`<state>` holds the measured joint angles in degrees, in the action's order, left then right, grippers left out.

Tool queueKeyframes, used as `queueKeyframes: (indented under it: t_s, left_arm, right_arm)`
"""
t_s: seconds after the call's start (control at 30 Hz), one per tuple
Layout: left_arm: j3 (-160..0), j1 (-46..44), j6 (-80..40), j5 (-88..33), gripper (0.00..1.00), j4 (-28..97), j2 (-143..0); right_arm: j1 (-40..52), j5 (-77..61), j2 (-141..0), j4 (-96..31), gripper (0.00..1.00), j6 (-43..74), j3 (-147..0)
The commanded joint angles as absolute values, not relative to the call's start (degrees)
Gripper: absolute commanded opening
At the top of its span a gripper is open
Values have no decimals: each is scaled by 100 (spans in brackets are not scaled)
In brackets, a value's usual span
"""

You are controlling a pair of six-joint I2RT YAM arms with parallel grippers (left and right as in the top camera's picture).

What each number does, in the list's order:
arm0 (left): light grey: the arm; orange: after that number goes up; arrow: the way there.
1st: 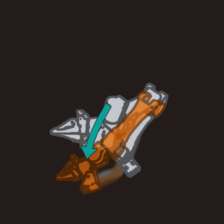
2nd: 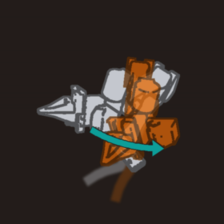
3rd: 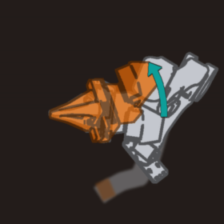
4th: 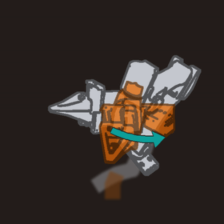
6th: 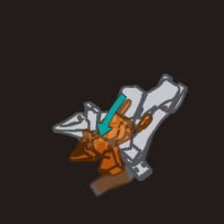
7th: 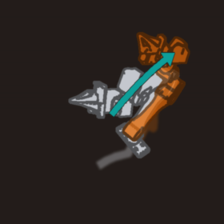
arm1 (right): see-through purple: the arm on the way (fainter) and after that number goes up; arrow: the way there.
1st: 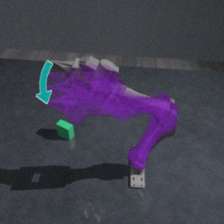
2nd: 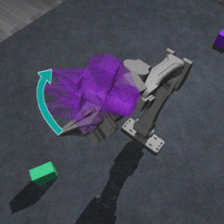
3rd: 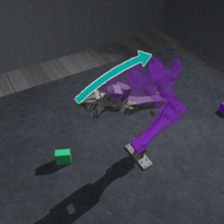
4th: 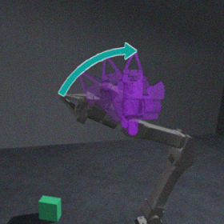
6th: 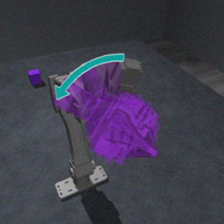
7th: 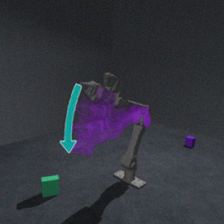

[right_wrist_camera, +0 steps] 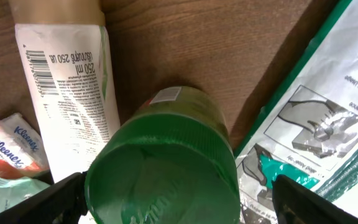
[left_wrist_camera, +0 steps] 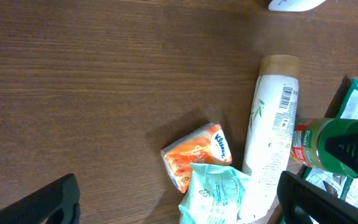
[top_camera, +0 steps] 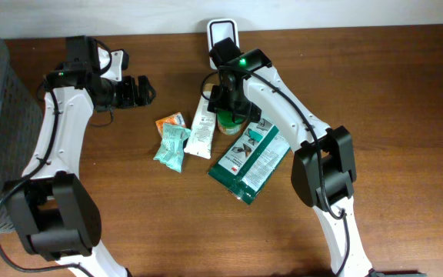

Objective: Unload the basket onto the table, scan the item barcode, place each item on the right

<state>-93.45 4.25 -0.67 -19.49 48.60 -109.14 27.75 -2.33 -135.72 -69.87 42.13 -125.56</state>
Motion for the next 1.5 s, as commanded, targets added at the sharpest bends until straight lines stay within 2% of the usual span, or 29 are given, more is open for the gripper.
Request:
queueKeyframes:
  t_s: [0.0,0.1,0.17,0.2,0.23,0.3,0.6,0.73,0.8,0.97,1.07,1.1,1.13,1.2,1.23,1.3,1.33,1.37,1.47]
  left_arm:
    - [-9480,429,-45,-1951,99,4866,-10989]
    - [-9480,429,-45,-1951,99,4866,-10989]
    - [-9480,429,-45,-1951,99,4866,-10989]
    - [-9480,429,-45,-1951,99,4866,-10989]
    - [-9480,429,-45,-1951,99,4866,-10989]
    - [-9480,432,-45,-1951,99,4866,-10989]
    - [-9480,429,-45,-1951,99,4866,-10989]
    - [-9480,429,-45,-1951,99,4866,-10989]
    - [-9480,432,-45,-1951,99,4866,-10989]
    - [-9480,429,-45,-1951,99,4866,-10989]
    - [-9480,443,-45,-1951,99,4866,-10989]
    - [-9480,443,-45,-1951,99,4866,-10989]
    - [-9480,440,-45,-1951,99,4866,-10989]
    - [-9480,440,-45,-1951,99,4866,-10989]
    - [-9480,440,-45,-1951,99,4866,-10989]
    - [-9480,443,-45,-1951,99,4866,-10989]
    - [-9480,440,-45,-1951,99,4866,-10989]
    - [-9480,440,-45,-1951,99,4866,-10989]
    - [-9480,434,-45,-1951,99,4866,-10989]
  right_arm:
    - [2786,75,-13646,-6969,84,4202,-12466]
    - [2786,64,-13646,-6976,72,4202,-12466]
    - [2783,67,-13644,-6965,69,4119,-12470]
    - [2775,64,-13644,-6965,68,3656,-12470]
    - [2775,64,-13644,-6965,60,3236,-12470]
    - [2775,64,-13642,-6967,51,2386,-12473]
    - [2781,-301,-13546,-7161,50,-2816,-12849]
    - [2779,-1352,-13546,-7428,48,-4764,-12849]
    - [2775,-1540,-13546,-7443,48,-5249,-12849]
    - [2775,-1586,-13546,-7590,60,-7498,-12849]
    - [2755,-1437,-13546,-7618,61,-7607,-12849]
    - [2735,-1437,-13546,-7662,70,-7603,-12849]
    - [2724,-1435,-13546,-7686,85,-7502,-12849]
    - [2727,-1437,-13546,-7677,99,-6768,-12945]
    - [2729,-1437,-13546,-7677,98,-6359,-13028]
    - [2738,-1437,-13537,-7752,98,-4372,-13450]
    - [2735,-1437,-13537,-7900,98,-2714,-13745]
    - [2729,-1448,-13537,-8036,98,-1938,-13922]
    - [2738,-1503,-13550,-8195,99,-1229,-13906]
